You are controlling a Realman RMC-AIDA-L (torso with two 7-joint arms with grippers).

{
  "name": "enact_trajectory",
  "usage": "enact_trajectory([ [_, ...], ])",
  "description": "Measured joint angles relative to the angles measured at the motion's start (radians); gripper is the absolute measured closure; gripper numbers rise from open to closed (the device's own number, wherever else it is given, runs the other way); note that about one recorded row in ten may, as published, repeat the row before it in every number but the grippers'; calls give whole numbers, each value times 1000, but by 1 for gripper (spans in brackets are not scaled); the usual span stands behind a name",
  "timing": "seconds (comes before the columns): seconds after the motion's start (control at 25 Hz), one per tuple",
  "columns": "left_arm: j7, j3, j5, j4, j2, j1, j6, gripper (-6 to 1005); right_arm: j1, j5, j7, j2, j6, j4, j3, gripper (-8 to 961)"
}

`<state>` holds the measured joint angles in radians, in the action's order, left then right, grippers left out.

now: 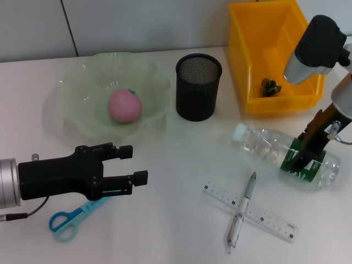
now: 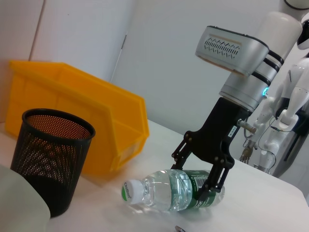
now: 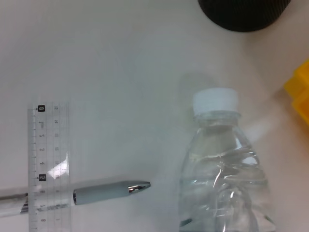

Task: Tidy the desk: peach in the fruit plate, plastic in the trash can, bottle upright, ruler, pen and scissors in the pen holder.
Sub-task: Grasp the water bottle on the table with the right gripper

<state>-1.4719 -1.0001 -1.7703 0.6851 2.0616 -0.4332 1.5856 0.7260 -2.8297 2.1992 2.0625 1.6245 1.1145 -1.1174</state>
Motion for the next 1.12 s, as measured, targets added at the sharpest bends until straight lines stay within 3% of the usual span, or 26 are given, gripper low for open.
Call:
enact_trajectory([
  [1.12,6,9,0,1,0,2,7,203,13,-12,2,4,-57,-102,-38,169],
])
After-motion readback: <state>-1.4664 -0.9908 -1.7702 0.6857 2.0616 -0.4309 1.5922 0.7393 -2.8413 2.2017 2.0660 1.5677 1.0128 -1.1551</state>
